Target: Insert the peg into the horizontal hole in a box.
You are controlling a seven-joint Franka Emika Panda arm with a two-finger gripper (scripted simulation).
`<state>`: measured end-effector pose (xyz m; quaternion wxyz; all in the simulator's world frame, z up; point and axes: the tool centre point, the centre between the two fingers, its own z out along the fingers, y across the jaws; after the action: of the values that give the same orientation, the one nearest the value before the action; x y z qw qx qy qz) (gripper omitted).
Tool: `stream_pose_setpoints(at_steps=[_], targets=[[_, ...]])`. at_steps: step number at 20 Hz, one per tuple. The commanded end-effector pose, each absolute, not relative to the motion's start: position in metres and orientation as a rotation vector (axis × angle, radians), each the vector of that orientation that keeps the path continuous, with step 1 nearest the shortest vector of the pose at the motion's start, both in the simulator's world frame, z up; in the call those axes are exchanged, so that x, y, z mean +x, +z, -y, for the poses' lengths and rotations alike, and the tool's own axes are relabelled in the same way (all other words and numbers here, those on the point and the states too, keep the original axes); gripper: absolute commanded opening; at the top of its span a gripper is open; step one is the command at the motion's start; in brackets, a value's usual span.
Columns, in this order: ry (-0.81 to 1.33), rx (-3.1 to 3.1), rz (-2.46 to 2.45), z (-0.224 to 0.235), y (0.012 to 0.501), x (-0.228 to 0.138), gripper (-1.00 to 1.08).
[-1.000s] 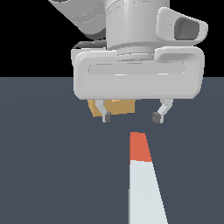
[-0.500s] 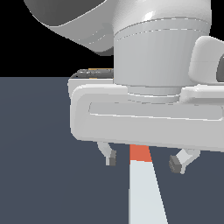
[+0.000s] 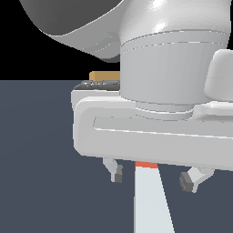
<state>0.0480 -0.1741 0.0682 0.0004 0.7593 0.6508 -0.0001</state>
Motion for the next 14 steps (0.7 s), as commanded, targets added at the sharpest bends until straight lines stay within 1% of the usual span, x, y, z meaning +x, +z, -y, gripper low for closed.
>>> stream_pose_setpoints(at_steps=[1, 8, 14], targets=[[-0.001, 2.385, -2.045, 0.174, 0.061, 0.048, 1.00], [-0.001, 2.385, -2.045, 0.174, 0.027, 0.047, 1.00], [-0.001, 2.385, -2.045, 0.174, 0.021, 0.049, 1.00]])
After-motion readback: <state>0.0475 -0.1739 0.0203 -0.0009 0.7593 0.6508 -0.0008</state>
